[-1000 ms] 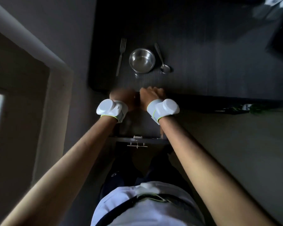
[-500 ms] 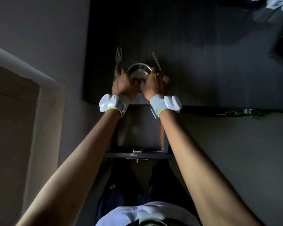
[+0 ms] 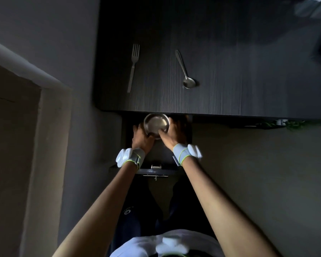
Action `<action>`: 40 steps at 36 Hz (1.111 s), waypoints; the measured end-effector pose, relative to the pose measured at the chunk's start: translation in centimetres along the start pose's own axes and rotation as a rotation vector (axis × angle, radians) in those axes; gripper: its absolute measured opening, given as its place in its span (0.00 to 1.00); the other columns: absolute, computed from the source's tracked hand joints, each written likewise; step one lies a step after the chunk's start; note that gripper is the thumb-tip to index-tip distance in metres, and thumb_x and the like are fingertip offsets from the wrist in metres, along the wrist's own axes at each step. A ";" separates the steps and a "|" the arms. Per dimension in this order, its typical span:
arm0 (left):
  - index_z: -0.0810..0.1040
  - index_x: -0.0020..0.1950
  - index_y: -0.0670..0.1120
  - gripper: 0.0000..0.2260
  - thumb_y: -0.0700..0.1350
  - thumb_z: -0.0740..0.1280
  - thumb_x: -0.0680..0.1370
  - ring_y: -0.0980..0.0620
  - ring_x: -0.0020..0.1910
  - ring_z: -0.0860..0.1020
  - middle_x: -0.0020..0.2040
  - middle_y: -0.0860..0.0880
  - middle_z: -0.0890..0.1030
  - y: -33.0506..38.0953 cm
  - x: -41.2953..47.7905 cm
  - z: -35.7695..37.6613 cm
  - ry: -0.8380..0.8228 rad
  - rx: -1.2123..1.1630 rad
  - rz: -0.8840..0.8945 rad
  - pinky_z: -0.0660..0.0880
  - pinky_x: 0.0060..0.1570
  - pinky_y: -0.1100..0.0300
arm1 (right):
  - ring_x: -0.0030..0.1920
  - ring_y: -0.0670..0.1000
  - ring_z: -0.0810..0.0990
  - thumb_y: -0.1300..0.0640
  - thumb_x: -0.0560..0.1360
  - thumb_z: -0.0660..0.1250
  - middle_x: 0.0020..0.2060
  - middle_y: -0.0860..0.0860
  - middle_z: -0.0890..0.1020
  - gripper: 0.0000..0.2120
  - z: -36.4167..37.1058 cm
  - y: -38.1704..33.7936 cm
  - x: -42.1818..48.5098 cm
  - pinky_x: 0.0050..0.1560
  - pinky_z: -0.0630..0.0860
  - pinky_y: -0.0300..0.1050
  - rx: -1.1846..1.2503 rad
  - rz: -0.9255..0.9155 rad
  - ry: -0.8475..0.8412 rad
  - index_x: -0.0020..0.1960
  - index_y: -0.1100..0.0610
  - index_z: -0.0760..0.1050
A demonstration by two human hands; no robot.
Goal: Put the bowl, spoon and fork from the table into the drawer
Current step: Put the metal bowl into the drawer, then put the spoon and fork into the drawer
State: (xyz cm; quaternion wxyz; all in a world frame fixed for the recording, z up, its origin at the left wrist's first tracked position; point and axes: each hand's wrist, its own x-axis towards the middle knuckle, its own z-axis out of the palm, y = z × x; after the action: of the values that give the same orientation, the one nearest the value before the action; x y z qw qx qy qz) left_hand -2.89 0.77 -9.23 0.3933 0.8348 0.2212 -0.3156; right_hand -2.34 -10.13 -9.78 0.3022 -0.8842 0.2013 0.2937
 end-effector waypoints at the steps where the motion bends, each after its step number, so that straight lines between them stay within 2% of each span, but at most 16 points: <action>1: 0.68 0.72 0.42 0.32 0.47 0.61 0.67 0.37 0.67 0.69 0.68 0.38 0.70 -0.2 0.8 0.2 0.009 -0.036 0.005 0.67 0.65 0.53 | 0.69 0.61 0.66 0.50 0.75 0.66 0.67 0.59 0.70 0.27 0.2 0.0 0.6 0.68 0.64 0.52 -0.019 -0.015 0.026 0.71 0.56 0.66; 3: 0.69 0.71 0.40 0.30 0.43 0.59 0.67 0.38 0.67 0.69 0.67 0.37 0.72 -0.8 2.8 0.7 0.027 -0.078 0.021 0.66 0.68 0.53 | 0.69 0.60 0.67 0.50 0.74 0.67 0.67 0.59 0.71 0.27 0.8 0.1 1.9 0.69 0.63 0.52 -0.046 -0.028 0.050 0.71 0.56 0.67; 4: 0.70 0.69 0.40 0.29 0.42 0.59 0.67 0.38 0.67 0.70 0.65 0.36 0.73 -1.3 3.9 1.0 0.043 -0.096 0.026 0.68 0.69 0.51 | 0.67 0.61 0.70 0.49 0.73 0.67 0.66 0.58 0.73 0.27 1.3 0.2 2.7 0.68 0.67 0.54 -0.027 -0.020 0.045 0.70 0.55 0.67; 7: 0.73 0.67 0.38 0.27 0.39 0.60 0.67 0.39 0.66 0.73 0.64 0.36 0.74 -1.4 5.4 1.3 0.054 -0.122 0.009 0.70 0.68 0.49 | 0.55 0.62 0.81 0.48 0.69 0.64 0.58 0.58 0.78 0.25 3.0 1.5 5.3 0.56 0.78 0.58 0.086 0.009 0.026 0.65 0.54 0.68; 10: 0.70 0.68 0.37 0.23 0.31 0.61 0.72 0.40 0.68 0.70 0.67 0.35 0.71 -0.8 5.1 1.1 0.032 -0.075 -0.002 0.67 0.69 0.52 | 0.50 0.62 0.83 0.46 0.67 0.61 0.55 0.58 0.80 0.26 5.0 3.4 8.1 0.52 0.80 0.59 0.138 0.032 -0.011 0.63 0.54 0.68; 13: 0.70 0.69 0.37 0.23 0.31 0.61 0.73 0.39 0.68 0.70 0.67 0.36 0.72 -0.4 4.8 0.9 0.035 -0.023 0.015 0.68 0.69 0.52 | 0.60 0.63 0.79 0.47 0.69 0.63 0.61 0.59 0.77 0.27 2.4 1.2 5.2 0.59 0.77 0.59 0.100 0.019 -0.022 0.66 0.55 0.68; 16: 0.68 0.71 0.39 0.25 0.35 0.63 0.73 0.36 0.67 0.72 0.67 0.36 0.71 0.5 3.3 0.2 0.015 0.088 0.010 0.70 0.64 0.50 | 0.68 0.61 0.72 0.51 0.78 0.62 0.67 0.58 0.74 0.23 -0.7 -0.5 2.2 0.66 0.68 0.52 -0.154 -0.036 -0.021 0.70 0.58 0.67; 19: 0.73 0.68 0.46 0.21 0.42 0.63 0.75 0.34 0.61 0.75 0.64 0.38 0.74 1.1 1.0 -0.7 0.017 0.363 0.107 0.73 0.58 0.49 | 0.63 0.60 0.76 0.51 0.77 0.61 0.61 0.56 0.80 0.16 -2.3 -0.9 0.5 0.59 0.72 0.49 -0.260 -0.100 -0.055 0.61 0.55 0.76; 22: 0.80 0.60 0.52 0.15 0.45 0.62 0.74 0.34 0.54 0.79 0.55 0.40 0.83 2.3 -0.5 -1.7 0.089 0.563 0.287 0.75 0.49 0.49 | 0.58 0.62 0.78 0.48 0.75 0.61 0.55 0.55 0.83 0.14 -4.1 -2.0 -0.5 0.53 0.73 0.48 -0.240 -0.146 0.065 0.54 0.52 0.79; 25: 0.80 0.57 0.51 0.13 0.48 0.63 0.74 0.33 0.52 0.80 0.54 0.40 0.83 5.5 -0.5 -3.0 0.176 0.569 0.382 0.76 0.48 0.48 | 0.57 0.62 0.79 0.49 0.75 0.62 0.53 0.57 0.83 0.13 -6.8 -4.1 0.4 0.52 0.73 0.49 -0.204 -0.166 0.277 0.54 0.53 0.78; 27: 0.80 0.55 0.49 0.12 0.48 0.63 0.75 0.33 0.52 0.80 0.54 0.39 0.83 8.2 0.3 -3.9 0.254 0.555 0.429 0.76 0.48 0.49 | 0.60 0.61 0.78 0.51 0.77 0.60 0.56 0.57 0.81 0.13 -8.5 -5.1 2.3 0.54 0.73 0.51 -0.179 -0.153 0.385 0.59 0.53 0.76; 30: 0.80 0.54 0.49 0.12 0.48 0.59 0.77 0.34 0.50 0.80 0.52 0.39 0.83 11.4 2.8 -4.2 0.365 0.558 0.493 0.76 0.46 0.49 | 0.70 0.61 0.68 0.54 0.80 0.58 0.69 0.59 0.72 0.17 -10.2 -5.6 6.2 0.62 0.70 0.55 -0.159 -0.088 0.430 0.68 0.55 0.70; 32: 0.80 0.54 0.49 0.12 0.48 0.58 0.78 0.35 0.49 0.81 0.51 0.39 0.83 12.7 4.4 -4.4 0.382 0.562 0.521 0.75 0.44 0.51 | 0.76 0.61 0.59 0.55 0.82 0.57 0.75 0.58 0.63 0.17 -10.6 -5.6 8.4 0.67 0.66 0.57 -0.181 -0.069 0.414 0.69 0.56 0.70; 34: 0.80 0.55 0.48 0.13 0.48 0.58 0.78 0.36 0.49 0.81 0.51 0.39 0.83 13.7 5.6 -4.4 0.387 0.579 0.535 0.71 0.40 0.53 | 0.78 0.60 0.53 0.55 0.82 0.56 0.77 0.57 0.60 0.16 -10.6 -5.5 9.6 0.70 0.62 0.58 -0.197 -0.080 0.384 0.68 0.57 0.70; 36: 0.80 0.56 0.48 0.14 0.49 0.58 0.78 0.36 0.50 0.80 0.52 0.39 0.83 14.1 6.1 -4.4 0.396 0.600 0.539 0.69 0.40 0.54 | 0.78 0.59 0.54 0.57 0.83 0.55 0.75 0.57 0.64 0.15 -10.4 -5.3 10.2 0.70 0.61 0.58 -0.205 -0.099 0.408 0.67 0.57 0.70; 40: 0.80 0.55 0.49 0.13 0.49 0.58 0.78 0.35 0.51 0.80 0.52 0.39 0.83 13.3 5.7 -4.3 0.396 0.599 0.518 0.71 0.42 0.53 | 0.74 0.60 0.62 0.60 0.82 0.54 0.67 0.59 0.74 0.14 -10.2 -5.0 10.0 0.69 0.63 0.57 -0.199 -0.122 0.431 0.63 0.59 0.73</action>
State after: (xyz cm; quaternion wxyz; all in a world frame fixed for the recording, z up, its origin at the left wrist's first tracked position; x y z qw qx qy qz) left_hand 10.90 -2.99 -4.20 0.1498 0.9842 -0.0253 -0.0907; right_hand 11.88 -14.89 -7.57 0.1809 -0.9624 0.1777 0.0978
